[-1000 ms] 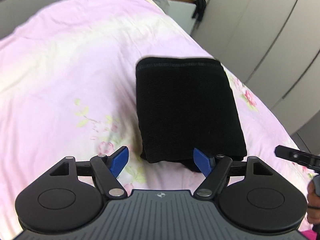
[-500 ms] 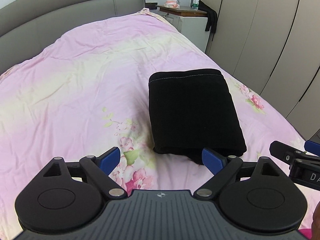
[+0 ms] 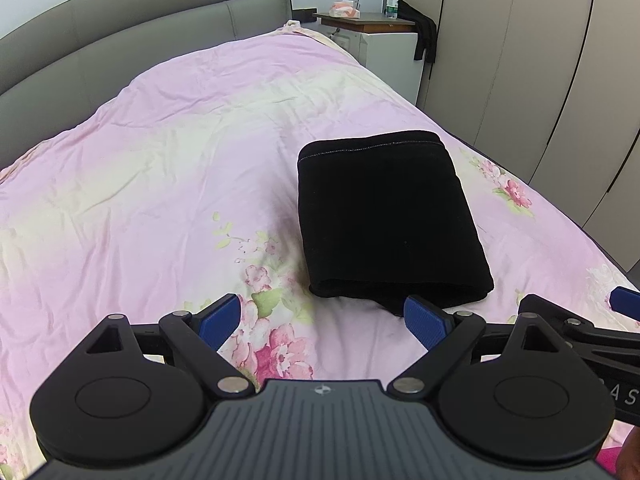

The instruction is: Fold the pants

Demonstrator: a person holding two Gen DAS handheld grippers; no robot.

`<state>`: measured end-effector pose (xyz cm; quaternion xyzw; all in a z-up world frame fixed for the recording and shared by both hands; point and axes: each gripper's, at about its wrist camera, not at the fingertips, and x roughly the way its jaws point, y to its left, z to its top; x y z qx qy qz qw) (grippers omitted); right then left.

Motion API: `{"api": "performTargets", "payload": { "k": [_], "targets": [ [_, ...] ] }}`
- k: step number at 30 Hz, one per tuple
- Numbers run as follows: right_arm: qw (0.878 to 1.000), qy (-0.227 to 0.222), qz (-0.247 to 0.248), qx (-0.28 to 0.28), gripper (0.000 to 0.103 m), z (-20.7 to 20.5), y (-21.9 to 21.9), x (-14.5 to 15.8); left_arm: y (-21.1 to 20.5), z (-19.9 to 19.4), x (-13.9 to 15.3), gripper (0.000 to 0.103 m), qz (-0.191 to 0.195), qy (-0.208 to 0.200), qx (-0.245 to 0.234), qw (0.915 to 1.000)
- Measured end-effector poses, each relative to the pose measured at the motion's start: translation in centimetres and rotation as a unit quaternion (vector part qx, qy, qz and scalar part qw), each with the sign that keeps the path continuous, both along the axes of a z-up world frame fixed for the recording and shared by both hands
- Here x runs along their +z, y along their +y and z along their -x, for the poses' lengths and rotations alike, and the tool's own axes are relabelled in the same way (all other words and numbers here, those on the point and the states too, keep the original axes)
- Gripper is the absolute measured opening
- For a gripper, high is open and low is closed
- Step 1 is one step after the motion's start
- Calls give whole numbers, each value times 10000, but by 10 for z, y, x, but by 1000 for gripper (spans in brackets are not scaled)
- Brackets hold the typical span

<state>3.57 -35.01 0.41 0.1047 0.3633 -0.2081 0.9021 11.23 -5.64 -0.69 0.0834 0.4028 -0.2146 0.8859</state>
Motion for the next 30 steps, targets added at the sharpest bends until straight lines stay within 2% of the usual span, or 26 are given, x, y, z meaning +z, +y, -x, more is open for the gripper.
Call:
{"api": "performTargets", "payload": {
  "k": [30],
  "targets": [
    [9999, -85, -71, 8, 98, 2, -2, 3, -5, 4, 6, 103, -91, -138, 11, 9999]
  ]
}}
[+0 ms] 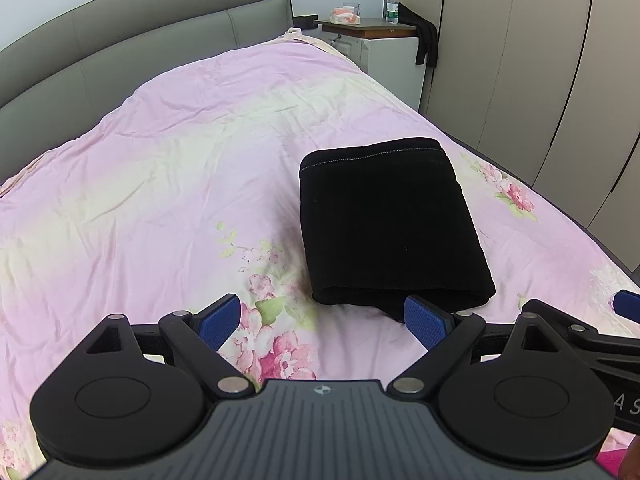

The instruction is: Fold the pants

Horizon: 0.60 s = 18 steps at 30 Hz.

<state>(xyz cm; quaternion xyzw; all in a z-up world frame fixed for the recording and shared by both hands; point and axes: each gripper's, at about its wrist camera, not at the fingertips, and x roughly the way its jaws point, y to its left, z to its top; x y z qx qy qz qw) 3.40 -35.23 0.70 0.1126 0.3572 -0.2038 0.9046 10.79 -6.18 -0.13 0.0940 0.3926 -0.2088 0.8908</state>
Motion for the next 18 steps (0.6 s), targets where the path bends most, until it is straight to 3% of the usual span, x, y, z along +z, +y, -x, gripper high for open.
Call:
{"api": "performTargets", "payload": {
  "k": [18],
  "targets": [
    [10000, 2, 6, 14, 98, 0, 0, 0, 1, 1, 1, 103, 37, -3, 13, 10000]
  ]
}}
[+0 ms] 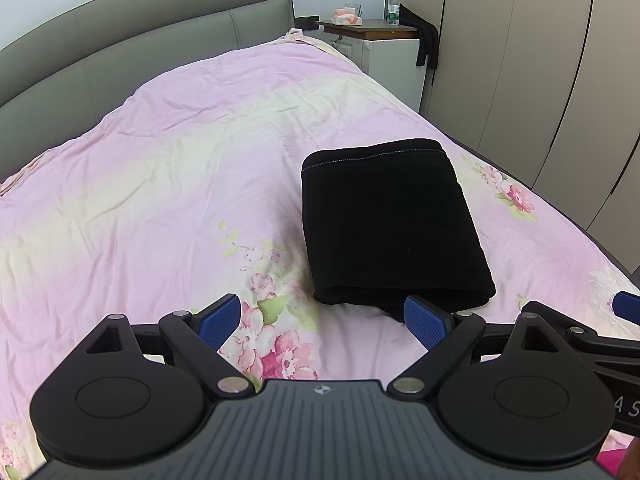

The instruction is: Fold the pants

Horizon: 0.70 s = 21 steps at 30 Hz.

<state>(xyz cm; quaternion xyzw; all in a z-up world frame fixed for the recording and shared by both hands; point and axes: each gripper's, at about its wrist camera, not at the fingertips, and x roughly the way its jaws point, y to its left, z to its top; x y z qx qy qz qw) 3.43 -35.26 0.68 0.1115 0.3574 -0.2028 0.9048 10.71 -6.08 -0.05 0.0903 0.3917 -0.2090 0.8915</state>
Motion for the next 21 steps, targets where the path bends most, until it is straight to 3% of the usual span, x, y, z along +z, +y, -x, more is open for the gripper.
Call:
{"api": "performTargets", "payload": {
  "k": [21],
  "targets": [
    [10000, -23, -16, -16, 98, 3, 1, 1, 0, 5, 2, 103, -20, -49, 0, 10000]
  ]
}}
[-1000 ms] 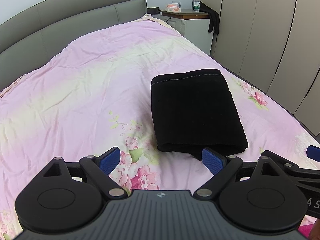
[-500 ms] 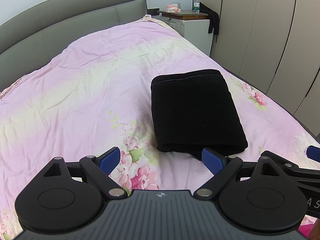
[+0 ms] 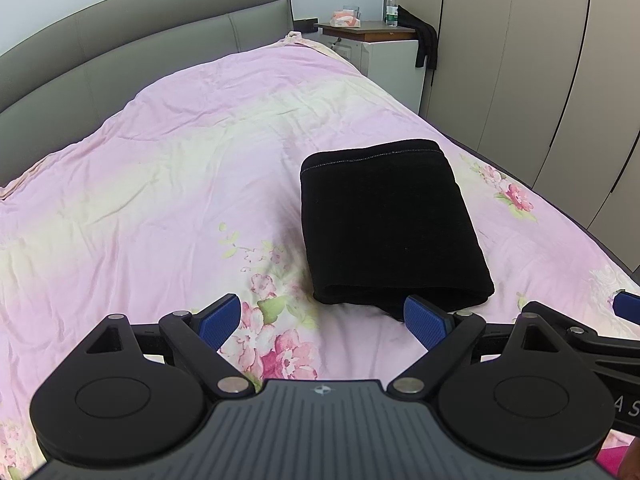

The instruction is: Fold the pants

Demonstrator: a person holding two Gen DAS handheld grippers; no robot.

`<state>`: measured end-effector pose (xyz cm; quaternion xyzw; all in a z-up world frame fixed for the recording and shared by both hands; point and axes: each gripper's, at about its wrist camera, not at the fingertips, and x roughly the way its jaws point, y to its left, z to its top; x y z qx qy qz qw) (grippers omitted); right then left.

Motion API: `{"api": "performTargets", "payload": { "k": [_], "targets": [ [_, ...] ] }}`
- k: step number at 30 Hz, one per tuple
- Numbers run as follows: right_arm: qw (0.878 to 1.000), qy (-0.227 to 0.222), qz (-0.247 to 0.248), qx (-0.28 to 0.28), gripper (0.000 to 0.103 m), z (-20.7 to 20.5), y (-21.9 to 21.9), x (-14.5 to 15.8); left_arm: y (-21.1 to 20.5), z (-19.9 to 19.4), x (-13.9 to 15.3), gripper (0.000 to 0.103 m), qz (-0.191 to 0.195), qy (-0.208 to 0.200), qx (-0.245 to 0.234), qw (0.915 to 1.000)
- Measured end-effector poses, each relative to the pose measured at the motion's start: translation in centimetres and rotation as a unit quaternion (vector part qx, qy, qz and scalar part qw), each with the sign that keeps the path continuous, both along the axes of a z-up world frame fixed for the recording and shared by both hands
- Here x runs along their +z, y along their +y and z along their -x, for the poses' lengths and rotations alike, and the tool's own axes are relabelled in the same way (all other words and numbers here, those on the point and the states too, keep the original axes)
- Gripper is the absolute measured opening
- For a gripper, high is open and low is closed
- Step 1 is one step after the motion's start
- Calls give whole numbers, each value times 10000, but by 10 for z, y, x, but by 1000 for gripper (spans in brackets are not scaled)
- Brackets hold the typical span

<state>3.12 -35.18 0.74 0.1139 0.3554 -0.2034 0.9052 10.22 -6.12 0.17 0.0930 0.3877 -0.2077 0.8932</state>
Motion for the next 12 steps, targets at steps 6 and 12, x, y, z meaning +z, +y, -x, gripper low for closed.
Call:
{"api": "performTargets", "payload": {
  "k": [6, 12],
  "targets": [
    [10000, -41, -10, -28, 98, 3, 1, 2, 1, 3, 3, 103, 51, -18, 39, 10000],
    [9999, -127, -46, -31, 98, 12, 1, 6, 3, 8, 8, 103, 109, -154, 2, 9998]
  ]
}}
